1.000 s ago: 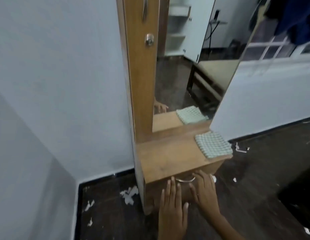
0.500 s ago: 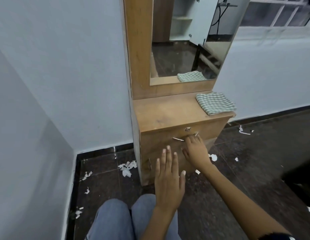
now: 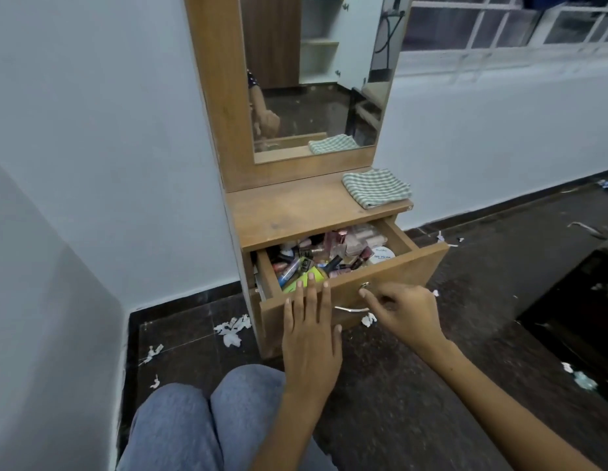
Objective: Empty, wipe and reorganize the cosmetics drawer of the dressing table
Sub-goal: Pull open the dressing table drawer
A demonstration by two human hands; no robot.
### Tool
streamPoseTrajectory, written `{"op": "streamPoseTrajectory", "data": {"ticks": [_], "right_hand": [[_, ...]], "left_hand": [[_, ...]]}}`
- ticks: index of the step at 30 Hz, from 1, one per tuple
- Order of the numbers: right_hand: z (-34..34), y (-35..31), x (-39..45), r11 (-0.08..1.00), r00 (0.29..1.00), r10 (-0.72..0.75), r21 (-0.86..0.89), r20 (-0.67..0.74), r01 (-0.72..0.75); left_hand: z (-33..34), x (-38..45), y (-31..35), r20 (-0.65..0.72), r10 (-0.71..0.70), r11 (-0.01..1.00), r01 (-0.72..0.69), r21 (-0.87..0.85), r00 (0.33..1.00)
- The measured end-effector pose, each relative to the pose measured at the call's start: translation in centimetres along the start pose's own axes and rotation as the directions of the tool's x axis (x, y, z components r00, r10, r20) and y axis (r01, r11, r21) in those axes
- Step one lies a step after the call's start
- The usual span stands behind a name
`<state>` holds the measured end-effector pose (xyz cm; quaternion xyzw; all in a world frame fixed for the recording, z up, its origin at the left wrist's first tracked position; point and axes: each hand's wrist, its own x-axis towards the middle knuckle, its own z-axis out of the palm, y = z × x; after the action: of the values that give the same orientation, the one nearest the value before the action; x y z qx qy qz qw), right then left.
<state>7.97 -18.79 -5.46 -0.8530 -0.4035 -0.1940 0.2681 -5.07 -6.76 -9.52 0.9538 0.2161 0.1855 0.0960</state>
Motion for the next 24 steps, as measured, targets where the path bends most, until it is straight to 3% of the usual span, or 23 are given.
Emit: {"op": "streamPoseTrajectory", "data": {"ticks": [2,4,8,11,24], "right_hand": [[-1.0,-0.2,-0.7,0.995,0.988,-0.03,0.091,-0.149,0.044],[-0.9,0.2,-0.6,0.996,0.989,-0.061,0.06,-0.138,0.07],[0.1,1.0,-0.2,0.998,0.984,-0.068,-0.001,0.167,0.069],[0.4,1.6,-1.3,0.997,0.958,-0.062,-0.031,0.281,0.074],[-2.1,1.6,-5.7,0.998,0.977,-0.066,-0.001,0.203,0.068]], "left_hand": [[-0.1,-1.1,1.4,0.006,0.001,1.0,-0.001,-0.009,1.0],[-0.3,-2.2,2.6,0.026,-0.019,1.0,0.019,-0.005,0.999],[-0.5,-4.1,3.8,0.025,-0.025,1.0,0.025,0.0,0.999],[-0.6,-5.3,4.0,0.016,0.001,1.0,-0.001,-0.002,1.0],[-1.6,-8.7,6.0,-0.063,0.07,0.995,-0.074,-0.067,0.996]]}}
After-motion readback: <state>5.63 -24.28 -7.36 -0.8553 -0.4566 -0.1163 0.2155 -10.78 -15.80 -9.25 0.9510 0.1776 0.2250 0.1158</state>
